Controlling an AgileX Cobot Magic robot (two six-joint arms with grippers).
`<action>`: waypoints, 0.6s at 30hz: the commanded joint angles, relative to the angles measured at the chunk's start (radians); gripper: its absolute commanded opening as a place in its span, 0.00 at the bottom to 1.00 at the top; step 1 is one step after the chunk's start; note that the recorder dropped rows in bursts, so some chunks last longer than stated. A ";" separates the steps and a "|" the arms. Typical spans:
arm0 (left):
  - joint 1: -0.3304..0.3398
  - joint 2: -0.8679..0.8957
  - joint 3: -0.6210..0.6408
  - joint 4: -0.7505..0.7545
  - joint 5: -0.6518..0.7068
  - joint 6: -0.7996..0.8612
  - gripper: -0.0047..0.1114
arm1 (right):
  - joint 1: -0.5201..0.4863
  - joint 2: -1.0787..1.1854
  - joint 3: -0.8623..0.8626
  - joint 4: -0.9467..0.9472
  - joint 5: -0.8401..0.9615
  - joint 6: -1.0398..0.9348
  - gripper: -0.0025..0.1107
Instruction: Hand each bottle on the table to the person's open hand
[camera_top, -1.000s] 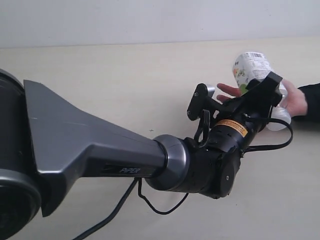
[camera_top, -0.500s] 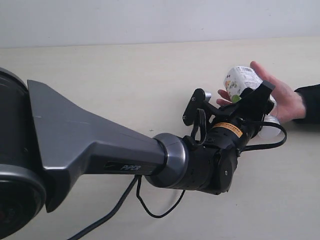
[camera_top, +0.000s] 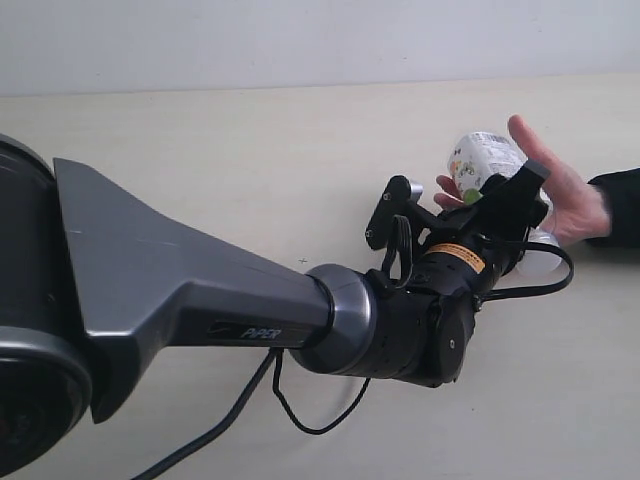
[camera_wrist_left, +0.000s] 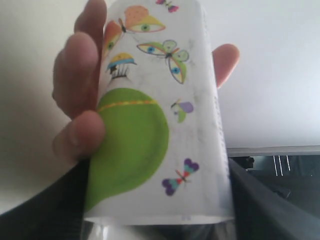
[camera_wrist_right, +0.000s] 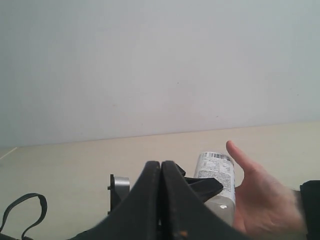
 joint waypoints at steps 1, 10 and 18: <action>0.004 -0.004 -0.005 0.003 0.007 0.007 0.70 | 0.002 -0.005 0.001 0.000 0.000 -0.007 0.03; 0.012 -0.004 -0.005 0.003 0.007 0.019 0.73 | 0.002 -0.005 0.001 0.000 0.000 -0.007 0.03; 0.016 -0.012 -0.005 0.003 0.030 0.019 0.73 | 0.002 -0.005 0.001 0.000 0.000 -0.007 0.03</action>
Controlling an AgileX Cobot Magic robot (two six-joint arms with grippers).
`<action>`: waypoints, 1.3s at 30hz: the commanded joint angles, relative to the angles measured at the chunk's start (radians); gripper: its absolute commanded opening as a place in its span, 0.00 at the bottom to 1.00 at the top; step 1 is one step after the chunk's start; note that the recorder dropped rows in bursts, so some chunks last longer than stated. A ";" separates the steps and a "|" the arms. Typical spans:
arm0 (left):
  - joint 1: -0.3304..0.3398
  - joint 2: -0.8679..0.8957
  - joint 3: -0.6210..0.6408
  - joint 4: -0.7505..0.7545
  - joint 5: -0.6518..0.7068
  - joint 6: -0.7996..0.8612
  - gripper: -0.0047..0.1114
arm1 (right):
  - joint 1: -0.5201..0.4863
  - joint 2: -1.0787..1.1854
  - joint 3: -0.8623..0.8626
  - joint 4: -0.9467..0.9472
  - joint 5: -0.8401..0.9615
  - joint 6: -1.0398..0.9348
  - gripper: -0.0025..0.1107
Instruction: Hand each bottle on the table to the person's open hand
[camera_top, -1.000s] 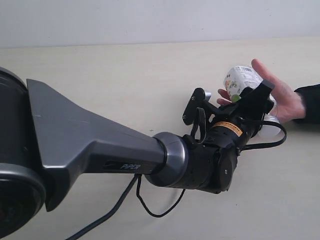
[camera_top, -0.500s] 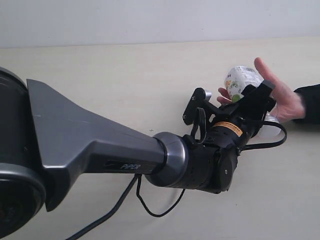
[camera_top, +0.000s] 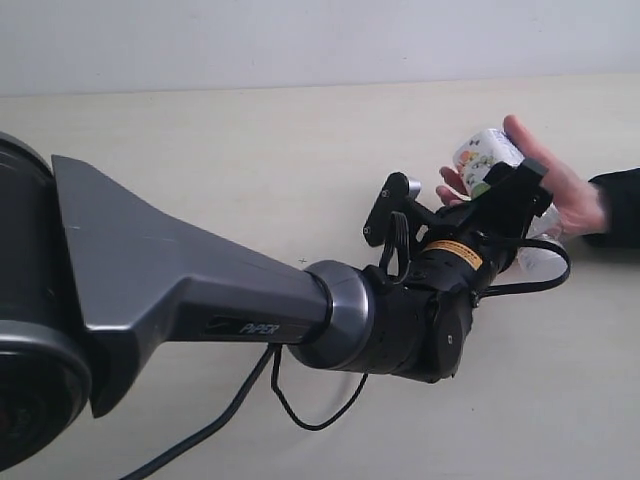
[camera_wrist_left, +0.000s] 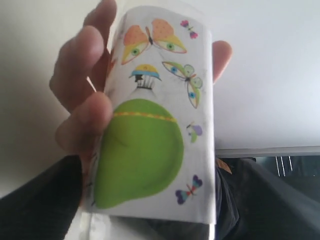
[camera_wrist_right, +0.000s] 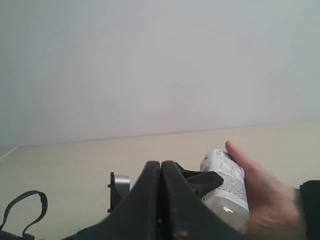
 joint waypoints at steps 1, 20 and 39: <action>0.010 -0.024 0.000 0.003 0.030 0.015 0.73 | 0.002 -0.005 0.001 0.000 0.000 -0.007 0.03; 0.203 -0.209 0.000 0.004 0.522 0.400 0.72 | 0.002 -0.005 0.001 0.000 0.000 -0.007 0.03; 0.348 -0.576 0.081 0.038 0.764 0.897 0.04 | 0.002 -0.005 0.001 0.000 0.000 -0.007 0.03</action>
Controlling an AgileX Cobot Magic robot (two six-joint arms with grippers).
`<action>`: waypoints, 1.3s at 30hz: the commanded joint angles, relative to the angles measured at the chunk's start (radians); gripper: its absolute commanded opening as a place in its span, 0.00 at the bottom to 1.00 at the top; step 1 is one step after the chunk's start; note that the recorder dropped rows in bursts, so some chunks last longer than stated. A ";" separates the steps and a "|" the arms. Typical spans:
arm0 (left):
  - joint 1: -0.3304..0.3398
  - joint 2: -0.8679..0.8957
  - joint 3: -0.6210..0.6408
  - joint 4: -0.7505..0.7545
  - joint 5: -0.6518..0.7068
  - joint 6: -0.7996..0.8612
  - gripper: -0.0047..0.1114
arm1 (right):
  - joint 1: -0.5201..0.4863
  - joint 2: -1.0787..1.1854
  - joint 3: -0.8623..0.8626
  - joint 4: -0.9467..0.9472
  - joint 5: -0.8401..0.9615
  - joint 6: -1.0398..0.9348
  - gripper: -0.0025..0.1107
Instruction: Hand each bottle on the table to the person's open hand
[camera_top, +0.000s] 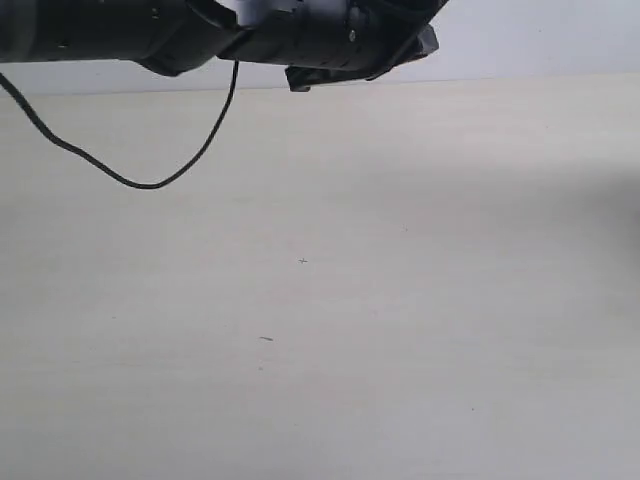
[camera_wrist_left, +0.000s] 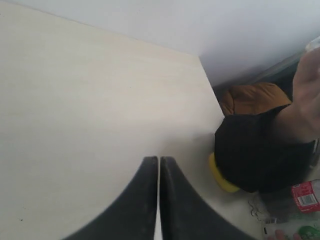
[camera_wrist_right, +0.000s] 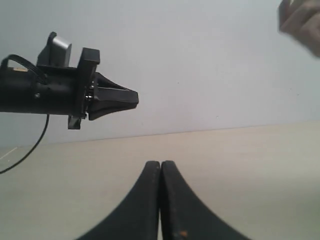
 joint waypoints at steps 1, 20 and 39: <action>0.002 -0.099 0.091 0.033 -0.040 0.067 0.04 | 0.002 -0.005 0.001 0.000 -0.002 -0.007 0.03; -0.127 -0.828 0.915 0.153 -0.539 0.220 0.04 | 0.002 -0.005 0.001 0.000 0.000 -0.007 0.03; -0.183 -1.247 1.210 0.188 -0.501 0.167 0.04 | 0.002 -0.005 0.001 0.000 0.011 -0.007 0.03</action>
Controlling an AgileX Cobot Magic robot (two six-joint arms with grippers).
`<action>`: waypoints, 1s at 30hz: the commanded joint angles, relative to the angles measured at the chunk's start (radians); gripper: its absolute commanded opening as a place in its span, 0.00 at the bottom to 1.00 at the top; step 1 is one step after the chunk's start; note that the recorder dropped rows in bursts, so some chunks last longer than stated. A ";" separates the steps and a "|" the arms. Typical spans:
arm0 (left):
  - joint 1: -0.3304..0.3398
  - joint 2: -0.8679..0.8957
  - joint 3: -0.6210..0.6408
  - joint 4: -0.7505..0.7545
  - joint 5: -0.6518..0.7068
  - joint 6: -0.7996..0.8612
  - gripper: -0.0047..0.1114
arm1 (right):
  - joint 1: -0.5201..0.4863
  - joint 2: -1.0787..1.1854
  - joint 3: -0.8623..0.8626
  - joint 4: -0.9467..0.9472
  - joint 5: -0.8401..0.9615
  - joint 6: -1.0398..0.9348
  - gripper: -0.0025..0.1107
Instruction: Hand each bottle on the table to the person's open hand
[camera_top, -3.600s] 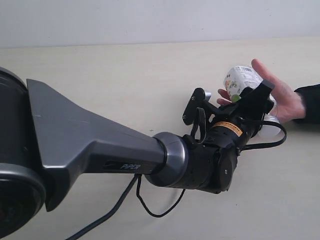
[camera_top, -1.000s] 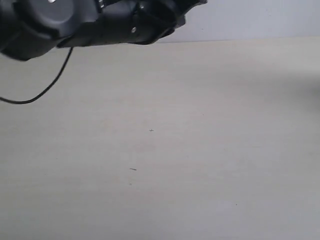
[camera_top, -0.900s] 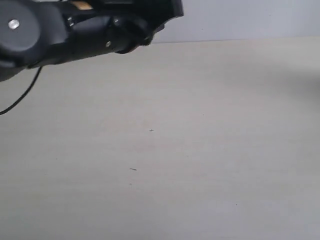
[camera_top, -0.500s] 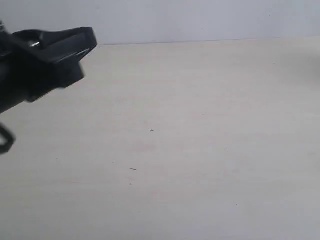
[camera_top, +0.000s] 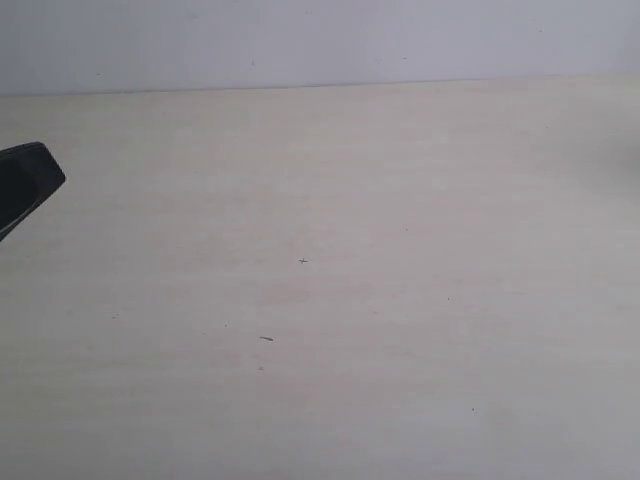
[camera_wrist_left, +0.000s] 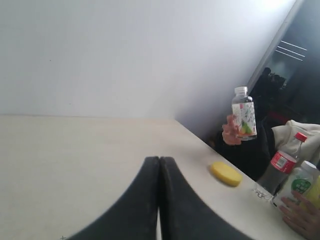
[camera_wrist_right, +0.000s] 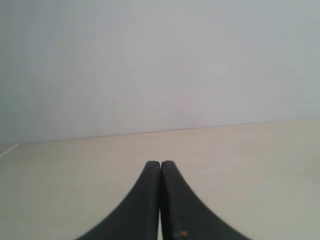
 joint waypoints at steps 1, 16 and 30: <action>-0.005 -0.008 0.005 0.020 -0.004 0.002 0.04 | 0.002 -0.005 0.001 0.000 0.000 -0.007 0.03; 0.015 -0.141 0.066 0.024 0.238 -0.033 0.04 | 0.002 -0.005 0.001 0.000 0.002 -0.007 0.03; 0.581 -0.498 0.221 0.032 0.291 0.134 0.04 | 0.002 -0.005 0.001 0.000 0.002 -0.007 0.03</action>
